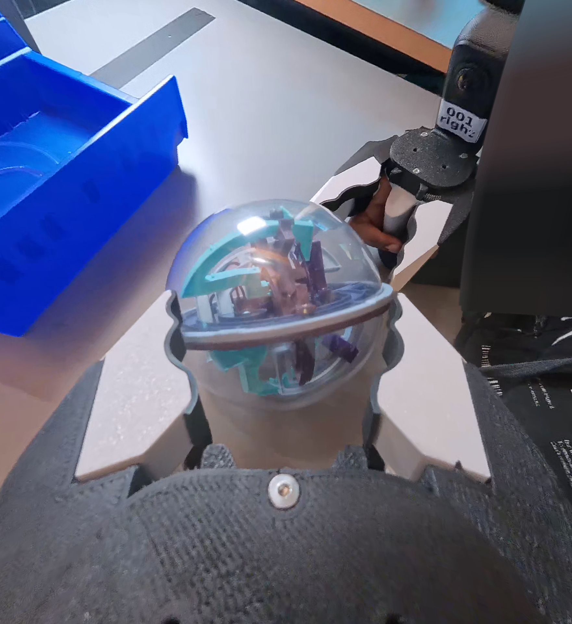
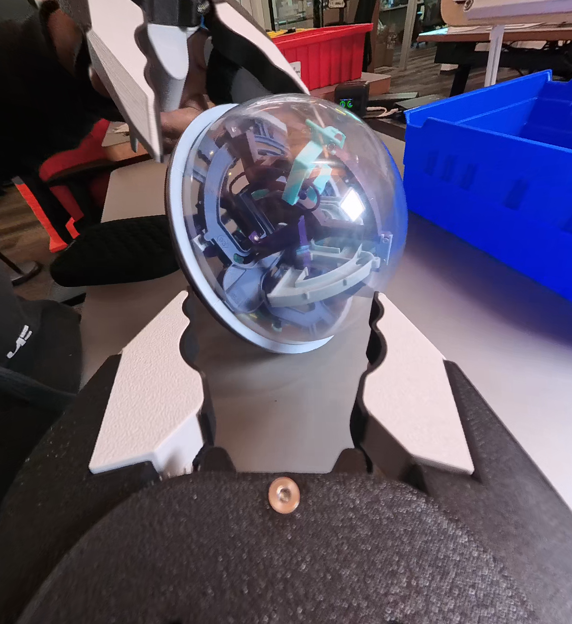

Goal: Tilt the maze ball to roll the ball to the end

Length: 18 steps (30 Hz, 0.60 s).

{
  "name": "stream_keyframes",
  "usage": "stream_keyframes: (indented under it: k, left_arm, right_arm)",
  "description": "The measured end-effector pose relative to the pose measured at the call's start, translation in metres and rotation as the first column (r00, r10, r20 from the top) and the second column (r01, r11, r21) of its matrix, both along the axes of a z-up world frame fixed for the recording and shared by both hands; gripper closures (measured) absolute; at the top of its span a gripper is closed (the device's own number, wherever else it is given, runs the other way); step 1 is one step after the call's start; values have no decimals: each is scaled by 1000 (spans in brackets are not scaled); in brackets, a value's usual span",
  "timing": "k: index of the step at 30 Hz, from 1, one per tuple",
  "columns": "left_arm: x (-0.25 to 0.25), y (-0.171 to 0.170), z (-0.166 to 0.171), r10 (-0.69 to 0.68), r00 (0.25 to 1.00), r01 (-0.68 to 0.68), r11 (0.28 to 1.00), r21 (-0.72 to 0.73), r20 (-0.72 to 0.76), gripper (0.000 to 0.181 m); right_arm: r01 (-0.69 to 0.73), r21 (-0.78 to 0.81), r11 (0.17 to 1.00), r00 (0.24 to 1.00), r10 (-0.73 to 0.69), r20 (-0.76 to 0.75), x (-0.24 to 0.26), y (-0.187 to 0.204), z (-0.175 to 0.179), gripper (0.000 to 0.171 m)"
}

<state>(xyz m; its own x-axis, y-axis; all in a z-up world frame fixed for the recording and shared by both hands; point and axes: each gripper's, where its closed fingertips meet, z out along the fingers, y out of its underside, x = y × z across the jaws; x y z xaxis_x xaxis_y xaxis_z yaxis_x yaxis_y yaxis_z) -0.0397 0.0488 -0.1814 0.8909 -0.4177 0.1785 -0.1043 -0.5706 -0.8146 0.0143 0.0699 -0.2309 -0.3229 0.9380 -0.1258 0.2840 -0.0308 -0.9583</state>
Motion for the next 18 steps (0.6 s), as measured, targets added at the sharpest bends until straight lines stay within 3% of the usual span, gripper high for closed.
stream_keyframes:
  k: [5, 12, 18]
  left_arm:
    - [4, 4, -1, -83, 996, 84, 996, -27, 32, 51]
    - [-3, 13, 2, -152, 984, 153, 988, -10, 96, 70]
    - [-1, 23, 1, -197, 973, 202, 979, -33, 117, 69]
  right_arm:
    - [-21, -7, 1000, 1000, 21, 8, 0, -3, -1, 69]
    - [-33, 13, 999, 999, 33, 11, 1, -5, -1, 68]
    - [-53, 55, 997, 998, 54, -11, 3, -7, 1, 55]
